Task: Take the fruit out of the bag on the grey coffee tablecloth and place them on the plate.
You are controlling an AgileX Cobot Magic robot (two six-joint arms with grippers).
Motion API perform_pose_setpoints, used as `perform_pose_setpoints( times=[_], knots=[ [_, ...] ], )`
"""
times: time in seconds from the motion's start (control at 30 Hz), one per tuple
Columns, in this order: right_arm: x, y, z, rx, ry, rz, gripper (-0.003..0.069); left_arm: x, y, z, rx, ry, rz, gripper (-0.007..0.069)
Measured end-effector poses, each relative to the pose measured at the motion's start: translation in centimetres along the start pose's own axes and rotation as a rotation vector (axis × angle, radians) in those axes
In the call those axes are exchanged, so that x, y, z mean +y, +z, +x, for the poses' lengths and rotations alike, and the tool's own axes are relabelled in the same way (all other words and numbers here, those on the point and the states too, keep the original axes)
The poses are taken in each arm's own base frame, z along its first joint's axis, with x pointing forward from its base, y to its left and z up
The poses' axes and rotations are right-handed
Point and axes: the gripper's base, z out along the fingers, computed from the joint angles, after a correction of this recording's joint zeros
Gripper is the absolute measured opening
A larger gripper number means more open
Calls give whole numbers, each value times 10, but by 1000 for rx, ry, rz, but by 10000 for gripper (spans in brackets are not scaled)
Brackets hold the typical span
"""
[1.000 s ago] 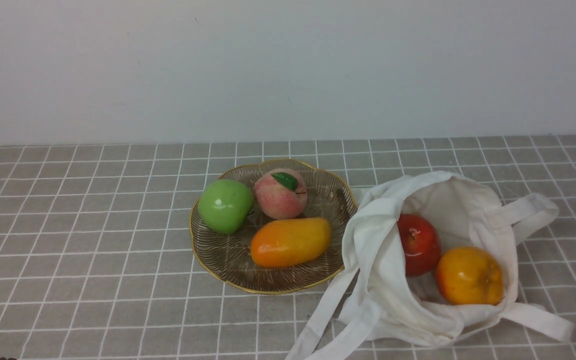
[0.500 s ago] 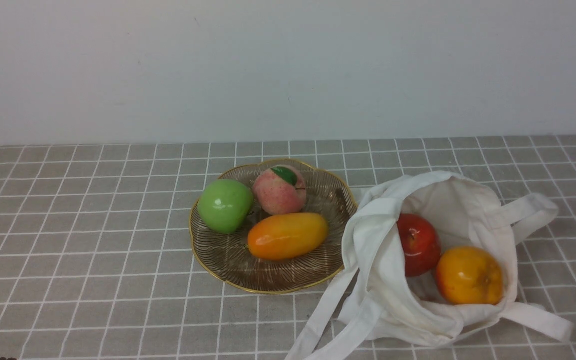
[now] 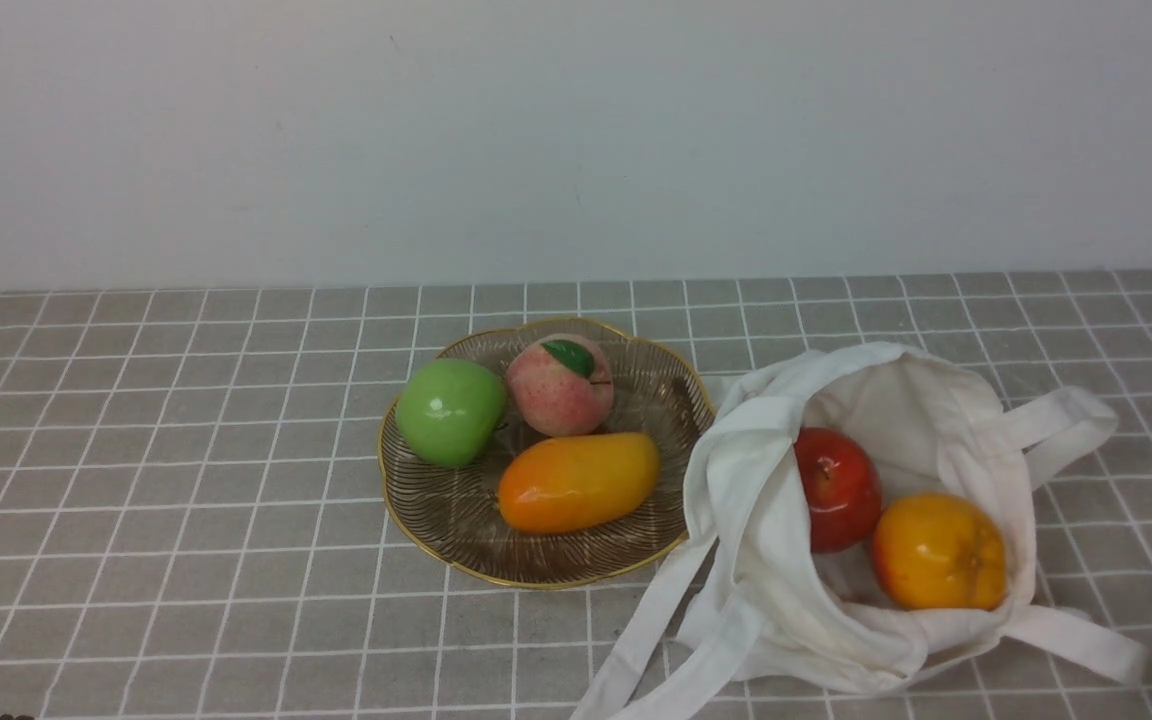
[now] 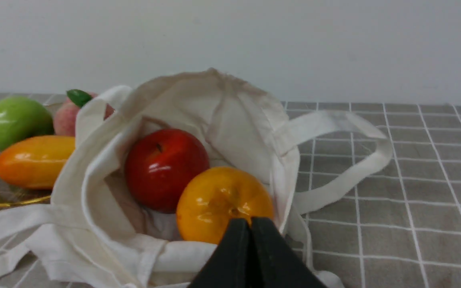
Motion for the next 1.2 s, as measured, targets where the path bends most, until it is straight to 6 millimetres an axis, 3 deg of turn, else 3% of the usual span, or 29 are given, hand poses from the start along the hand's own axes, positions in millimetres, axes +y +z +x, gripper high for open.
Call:
perform_pose_setpoints(
  times=[0.33, 1.2],
  knots=[
    [-8, -1, 3, 28, 24, 151, -15, 0, 0, 0, 0, 0, 0, -8],
    [-8, -1, 3, 34, 22, 155, -15, 0, 0, 0, 0, 0, 0, -8]
  ],
)
